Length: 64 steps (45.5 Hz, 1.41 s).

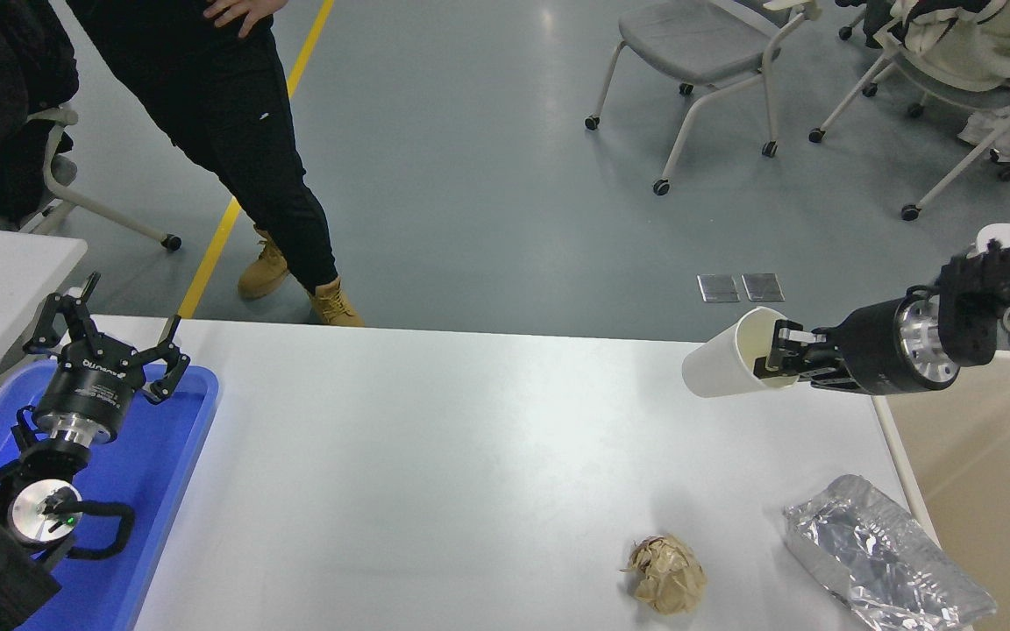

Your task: Clean the table surface

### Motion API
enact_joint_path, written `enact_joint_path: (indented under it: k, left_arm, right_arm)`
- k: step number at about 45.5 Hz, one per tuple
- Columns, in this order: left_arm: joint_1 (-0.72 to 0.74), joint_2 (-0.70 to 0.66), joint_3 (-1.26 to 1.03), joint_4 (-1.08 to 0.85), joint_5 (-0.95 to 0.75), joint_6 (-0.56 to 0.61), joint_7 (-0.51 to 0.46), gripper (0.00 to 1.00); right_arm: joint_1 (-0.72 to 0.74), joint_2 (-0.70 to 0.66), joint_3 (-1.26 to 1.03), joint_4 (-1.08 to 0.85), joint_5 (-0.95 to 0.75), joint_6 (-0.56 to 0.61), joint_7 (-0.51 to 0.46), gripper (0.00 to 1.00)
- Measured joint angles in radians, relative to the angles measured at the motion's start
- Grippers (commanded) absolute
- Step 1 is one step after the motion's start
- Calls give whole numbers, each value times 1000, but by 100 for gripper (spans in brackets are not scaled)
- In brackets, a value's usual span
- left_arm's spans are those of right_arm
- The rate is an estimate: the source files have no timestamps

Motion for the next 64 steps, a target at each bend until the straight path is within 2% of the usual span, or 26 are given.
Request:
enact_joint_path:
  k: [12, 43, 53, 64]
  left_arm:
    - [0, 0, 0, 0, 0, 0, 0, 100]
    - [0, 0, 0, 0, 0, 0, 0, 100]
    - [0, 0, 0, 0, 0, 0, 0, 100]
    - [0, 0, 0, 0, 0, 0, 0, 100]
  right_arm:
    - [75, -93, -6, 11, -39, 89, 0, 0]
    - [94, -151, -12, -45, -51, 130, -1, 0]
    - [53, -156, -11, -131, -36, 120, 0, 0]
    - [-78, -158, -2, -283, 44, 67, 2, 0]
